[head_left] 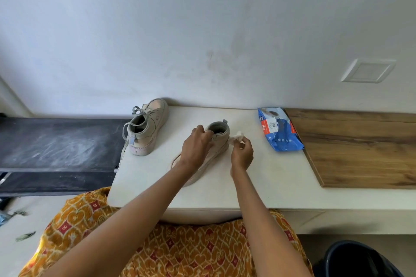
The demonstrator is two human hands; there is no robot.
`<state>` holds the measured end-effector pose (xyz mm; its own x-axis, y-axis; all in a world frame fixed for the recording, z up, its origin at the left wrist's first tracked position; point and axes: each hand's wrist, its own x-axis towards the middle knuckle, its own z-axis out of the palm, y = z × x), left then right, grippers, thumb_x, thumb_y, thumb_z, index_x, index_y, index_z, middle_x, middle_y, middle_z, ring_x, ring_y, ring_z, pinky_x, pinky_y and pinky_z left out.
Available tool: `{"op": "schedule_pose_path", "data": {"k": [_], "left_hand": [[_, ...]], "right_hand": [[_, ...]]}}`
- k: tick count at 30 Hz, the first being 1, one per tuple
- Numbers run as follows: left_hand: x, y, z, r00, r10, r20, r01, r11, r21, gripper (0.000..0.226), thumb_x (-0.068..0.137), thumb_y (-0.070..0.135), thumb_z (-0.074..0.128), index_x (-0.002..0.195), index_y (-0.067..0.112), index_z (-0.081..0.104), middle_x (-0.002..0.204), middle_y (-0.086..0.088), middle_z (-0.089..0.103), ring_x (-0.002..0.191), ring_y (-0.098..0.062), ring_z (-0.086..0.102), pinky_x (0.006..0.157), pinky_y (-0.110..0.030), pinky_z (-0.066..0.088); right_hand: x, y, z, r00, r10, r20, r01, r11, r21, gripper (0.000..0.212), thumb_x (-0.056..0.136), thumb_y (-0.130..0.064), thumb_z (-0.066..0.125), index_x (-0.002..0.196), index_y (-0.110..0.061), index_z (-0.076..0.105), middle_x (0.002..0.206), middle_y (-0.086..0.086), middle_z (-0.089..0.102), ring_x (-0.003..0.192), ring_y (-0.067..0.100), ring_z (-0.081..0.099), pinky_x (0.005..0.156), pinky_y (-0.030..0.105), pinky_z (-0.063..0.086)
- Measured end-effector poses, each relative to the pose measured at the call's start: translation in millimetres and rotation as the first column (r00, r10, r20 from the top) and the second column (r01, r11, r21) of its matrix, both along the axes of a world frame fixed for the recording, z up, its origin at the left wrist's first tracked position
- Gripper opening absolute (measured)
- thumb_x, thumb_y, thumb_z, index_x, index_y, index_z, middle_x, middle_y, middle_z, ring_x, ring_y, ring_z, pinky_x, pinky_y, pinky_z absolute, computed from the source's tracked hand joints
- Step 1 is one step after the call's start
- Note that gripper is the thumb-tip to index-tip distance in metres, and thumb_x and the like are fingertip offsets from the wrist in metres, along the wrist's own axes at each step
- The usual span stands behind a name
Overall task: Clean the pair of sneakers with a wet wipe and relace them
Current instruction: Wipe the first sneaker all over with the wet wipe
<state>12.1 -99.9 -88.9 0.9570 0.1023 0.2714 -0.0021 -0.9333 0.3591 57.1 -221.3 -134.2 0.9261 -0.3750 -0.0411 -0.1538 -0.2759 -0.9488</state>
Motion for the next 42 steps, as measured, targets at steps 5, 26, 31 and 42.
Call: {"op": "schedule_pose_path", "data": {"k": [5, 26, 31, 42], "left_hand": [[10.5, 1.5, -0.7, 1.000, 0.028, -0.006, -0.028, 1.000, -0.001, 0.014, 0.085, 0.010, 0.057, 0.096, 0.008, 0.064, 0.082, -0.005, 0.041, 0.071, -0.026, 0.042, 0.054, -0.032, 0.029], [13.8, 7.3, 2.2, 0.998, -0.022, -0.054, 0.020, 0.999, -0.038, 0.026, 0.089, 0.018, 0.060, 0.113, 0.011, 0.065, 0.098, -0.012, 0.053, 0.086, -0.030, 0.054, 0.064, -0.036, 0.042], [14.1, 5.4, 1.6, 0.998, -0.004, -0.055, 0.003, 1.000, -0.026, 0.023, 0.088, 0.014, 0.058, 0.109, 0.009, 0.066, 0.095, -0.012, 0.052, 0.084, -0.030, 0.053, 0.060, -0.033, 0.037], [9.9, 1.8, 11.5, 0.989, 0.010, -0.147, -0.006, 1.000, 0.028, 0.019, 0.089, 0.012, 0.056, 0.105, 0.004, 0.062, 0.102, -0.013, 0.051, 0.091, -0.032, 0.054, 0.061, -0.034, 0.038]], "right_hand": [[-19.8, 18.7, -10.8, 1.000, -0.003, -0.031, -0.001, 0.990, -0.138, 0.023, 0.094, -0.020, 0.052, 0.107, -0.013, 0.069, 0.104, 0.010, 0.068, 0.091, 0.024, 0.061, 0.067, 0.024, 0.038], [-24.9, 28.5, -8.7, 0.986, -0.102, -0.132, 0.104, 0.995, 0.009, 0.025, 0.092, -0.012, 0.052, 0.107, -0.012, 0.071, 0.110, 0.005, 0.070, 0.102, 0.027, 0.062, 0.072, 0.022, 0.039], [-58.2, 46.7, -22.1, 0.991, 0.016, -0.131, -0.020, 0.999, -0.031, 0.021, 0.091, -0.014, 0.054, 0.095, -0.009, 0.074, 0.098, 0.010, 0.072, 0.086, 0.025, 0.065, 0.067, 0.025, 0.045], [-48.1, -6.0, 9.3, 0.935, 0.280, -0.218, -0.282, 0.959, 0.022, 0.021, 0.086, -0.025, 0.064, 0.100, -0.011, 0.073, 0.097, 0.006, 0.071, 0.087, 0.021, 0.060, 0.073, 0.026, 0.043]]}}
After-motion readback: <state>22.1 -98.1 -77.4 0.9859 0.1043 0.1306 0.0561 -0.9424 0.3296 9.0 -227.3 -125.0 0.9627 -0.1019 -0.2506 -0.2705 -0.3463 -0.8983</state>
